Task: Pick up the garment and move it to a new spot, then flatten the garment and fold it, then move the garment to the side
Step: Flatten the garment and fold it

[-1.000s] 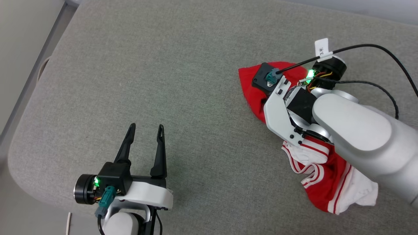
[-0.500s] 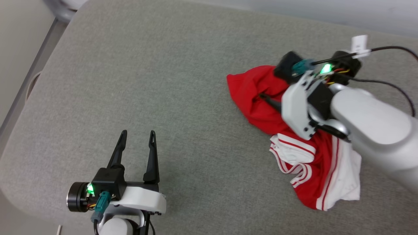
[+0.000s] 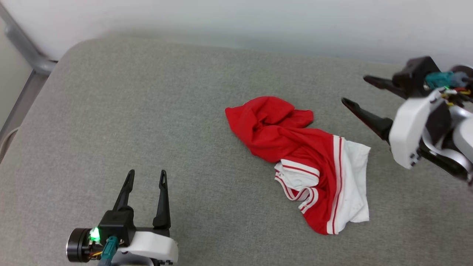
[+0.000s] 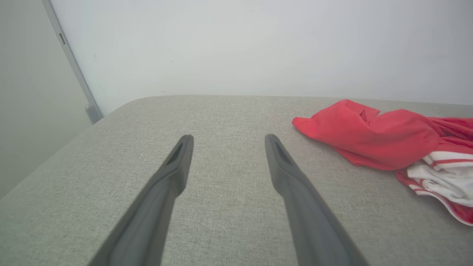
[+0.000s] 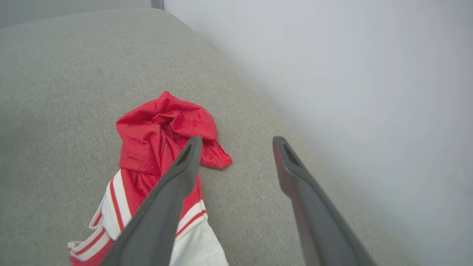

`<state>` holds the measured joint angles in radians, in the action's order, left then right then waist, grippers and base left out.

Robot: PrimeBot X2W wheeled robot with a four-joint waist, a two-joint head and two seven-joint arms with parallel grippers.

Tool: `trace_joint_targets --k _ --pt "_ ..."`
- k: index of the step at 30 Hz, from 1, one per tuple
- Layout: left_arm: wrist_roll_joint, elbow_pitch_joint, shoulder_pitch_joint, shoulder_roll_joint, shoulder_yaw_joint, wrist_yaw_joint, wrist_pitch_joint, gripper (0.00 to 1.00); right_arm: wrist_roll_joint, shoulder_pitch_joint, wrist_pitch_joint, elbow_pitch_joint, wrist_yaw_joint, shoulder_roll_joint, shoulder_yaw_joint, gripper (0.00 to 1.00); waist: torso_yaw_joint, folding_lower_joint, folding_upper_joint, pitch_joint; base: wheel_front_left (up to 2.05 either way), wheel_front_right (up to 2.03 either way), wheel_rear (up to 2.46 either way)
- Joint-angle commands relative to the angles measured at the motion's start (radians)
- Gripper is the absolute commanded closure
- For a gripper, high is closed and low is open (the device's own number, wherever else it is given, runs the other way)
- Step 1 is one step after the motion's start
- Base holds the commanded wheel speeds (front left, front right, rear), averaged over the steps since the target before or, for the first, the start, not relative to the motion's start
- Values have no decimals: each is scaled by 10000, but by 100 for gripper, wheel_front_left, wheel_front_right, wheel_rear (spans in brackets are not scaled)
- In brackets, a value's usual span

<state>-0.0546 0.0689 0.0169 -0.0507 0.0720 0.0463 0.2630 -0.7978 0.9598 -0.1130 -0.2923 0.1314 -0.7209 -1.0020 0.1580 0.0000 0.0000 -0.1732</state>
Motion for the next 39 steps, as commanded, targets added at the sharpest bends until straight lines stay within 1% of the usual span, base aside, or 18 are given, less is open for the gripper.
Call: trace_joint_targets --k 1,6,9,11,12,15,19,24,27,31,36,39 --pt "69 -31 -162 6 -43 -27 26 0 14 -352 -274 368 -14 -262 227 0 -192 0 0 224 0 0 0" --pt "150 -86 -330 6 -163 -108 26 0 -228 -1578 -2111 1752 -14 -1141 1109 0 -340 0 0 375 0 0 0" --pt "166 -93 -323 5 -200 -150 26 0 -404 -2229 -3300 2234 -13 -1426 1536 0 -361 0 0 363 0 0 0" --pt "169 -98 -262 6 -188 -172 26 0 -322 -2543 -4055 2494 -14 -1600 1758 0 -351 0 0 318 0 0 0" --pt "168 -105 -218 6 -175 -183 26 0 -348 -2687 -4392 2538 -14 -1630 1890 0 -339 0 0 287 0 0 0" --pt "145 -116 -96 6 -141 -190 26 0 -625 -3186 -5305 2514 -13 -1415 2275 0 -273 0 0 168 0 0 0" --pt "84 -124 -4 6 14 -174 26 0 -625 -3615 -6193 2272 -14 -1154 2599 0 -103 0 0 -21 0 0 0" --pt "-9 -149 177 5 174 -114 26 0 -481 -3967 -6763 1791 -14 -733 2741 0 173 0 0 -327 0 0 0" --pt "-58 -145 316 5 255 -86 26 0 -452 -4080 -6864 1384 -13 -401 2837 0 322 0 0 -545 0 0 0" --pt "-107 -127 441 6 326 -45 26 0 -210 -4243 -6945 844 -13 -3 2556 0 472 0 0 -807 0 0 0" --pt "-164 -82 574 6 353 -8 26 0 -12 -4674 -6969 267 6 466 1742 0 575 0 0 -942 0 0 0" --pt "-161 -79 558 6 349 11 26 0 -21 -4757 -6841 83 18 620 1402 0 571 0 0 -927 0 0 0"
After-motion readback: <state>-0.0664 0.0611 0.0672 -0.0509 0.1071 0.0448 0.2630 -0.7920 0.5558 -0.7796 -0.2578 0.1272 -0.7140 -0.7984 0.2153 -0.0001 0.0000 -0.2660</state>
